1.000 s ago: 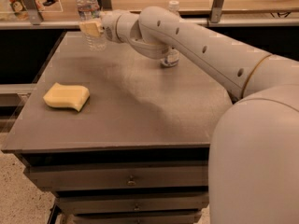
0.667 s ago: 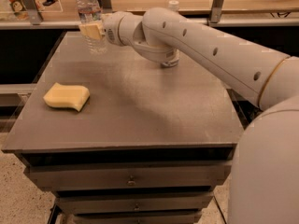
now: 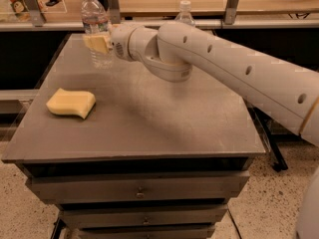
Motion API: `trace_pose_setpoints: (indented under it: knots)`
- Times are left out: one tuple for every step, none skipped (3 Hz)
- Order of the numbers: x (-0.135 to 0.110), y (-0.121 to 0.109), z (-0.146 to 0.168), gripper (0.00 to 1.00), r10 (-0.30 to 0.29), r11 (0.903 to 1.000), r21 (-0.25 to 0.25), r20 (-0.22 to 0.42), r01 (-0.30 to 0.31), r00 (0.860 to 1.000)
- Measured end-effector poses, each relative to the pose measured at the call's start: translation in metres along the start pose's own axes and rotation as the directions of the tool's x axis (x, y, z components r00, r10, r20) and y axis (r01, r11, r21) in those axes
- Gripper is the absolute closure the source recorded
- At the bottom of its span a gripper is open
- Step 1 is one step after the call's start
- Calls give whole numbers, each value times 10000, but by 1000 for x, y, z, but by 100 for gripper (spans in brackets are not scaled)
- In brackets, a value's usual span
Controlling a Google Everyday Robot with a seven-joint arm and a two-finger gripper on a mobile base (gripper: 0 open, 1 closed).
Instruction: Move water bottle near sponge
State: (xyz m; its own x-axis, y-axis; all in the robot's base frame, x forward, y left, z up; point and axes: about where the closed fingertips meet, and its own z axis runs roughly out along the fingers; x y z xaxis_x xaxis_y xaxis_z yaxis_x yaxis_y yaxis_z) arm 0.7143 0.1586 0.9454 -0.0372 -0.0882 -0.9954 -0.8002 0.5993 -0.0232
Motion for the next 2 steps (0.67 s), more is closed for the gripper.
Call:
trace_pose_setpoints:
  knots:
    - [5, 15, -17, 100, 44, 9999, -158, 87, -42, 10000]
    - [11, 25, -32, 100, 92, 9996, -277, 107, -89, 9999]
